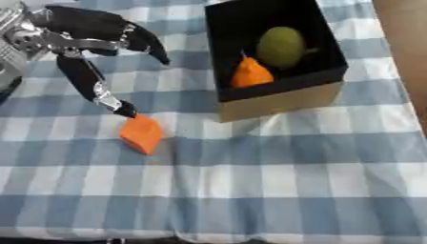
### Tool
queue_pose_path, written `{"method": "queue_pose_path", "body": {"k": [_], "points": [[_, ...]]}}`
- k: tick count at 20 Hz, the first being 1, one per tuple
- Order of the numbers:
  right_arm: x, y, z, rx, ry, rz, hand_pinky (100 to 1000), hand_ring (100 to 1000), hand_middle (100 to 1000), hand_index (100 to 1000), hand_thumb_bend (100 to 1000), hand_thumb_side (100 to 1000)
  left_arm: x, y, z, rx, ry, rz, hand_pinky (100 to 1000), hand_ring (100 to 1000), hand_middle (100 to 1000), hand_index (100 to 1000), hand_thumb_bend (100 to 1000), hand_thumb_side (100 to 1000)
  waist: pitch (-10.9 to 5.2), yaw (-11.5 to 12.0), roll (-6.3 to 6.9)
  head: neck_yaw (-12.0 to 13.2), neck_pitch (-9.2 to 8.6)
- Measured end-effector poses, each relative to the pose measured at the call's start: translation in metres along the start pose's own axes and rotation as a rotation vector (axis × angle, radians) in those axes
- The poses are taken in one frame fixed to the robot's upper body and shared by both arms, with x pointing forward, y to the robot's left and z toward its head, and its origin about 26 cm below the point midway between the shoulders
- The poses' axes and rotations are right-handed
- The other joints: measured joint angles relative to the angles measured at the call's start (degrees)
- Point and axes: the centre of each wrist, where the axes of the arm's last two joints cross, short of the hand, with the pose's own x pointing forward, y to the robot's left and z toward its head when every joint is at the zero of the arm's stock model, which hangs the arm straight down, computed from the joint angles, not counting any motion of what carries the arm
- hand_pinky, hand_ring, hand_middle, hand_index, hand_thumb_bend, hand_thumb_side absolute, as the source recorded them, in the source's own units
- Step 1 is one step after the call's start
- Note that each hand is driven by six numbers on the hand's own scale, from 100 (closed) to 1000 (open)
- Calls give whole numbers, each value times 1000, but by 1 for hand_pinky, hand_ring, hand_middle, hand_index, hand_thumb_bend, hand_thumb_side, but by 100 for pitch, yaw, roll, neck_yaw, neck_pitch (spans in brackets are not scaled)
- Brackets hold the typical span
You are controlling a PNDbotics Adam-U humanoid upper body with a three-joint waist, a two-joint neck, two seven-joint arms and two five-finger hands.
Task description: Pick up objects on the table and place them in the box.
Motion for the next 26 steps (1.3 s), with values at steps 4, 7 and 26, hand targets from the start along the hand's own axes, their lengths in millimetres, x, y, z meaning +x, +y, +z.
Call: {"method": "queue_pose_path", "body": {"k": [4, 7, 26], "points": [[0, 0, 0, 2, 2, 0, 941, 1000, 380, 913, 100, 470, 4, -6, -3, -20, -7, -8, 826, 882, 810, 911, 686, 718, 0, 7, 7, 0, 3], [0, 0, 0, 4, 3, 1, 941, 1000, 379, 914, 100, 470, 7, -10, 1, -29, -9, -13, 822, 885, 810, 911, 694, 708, 0, 11, 7, 0, 3], [0, 3, 2, 8, 26, 0, 946, 1000, 370, 917, 100, 470, 16, -45, 4, -80, 11, 64, 749, 812, 690, 866, 548, 636, 0, 16, 7, 44, 5]]}}
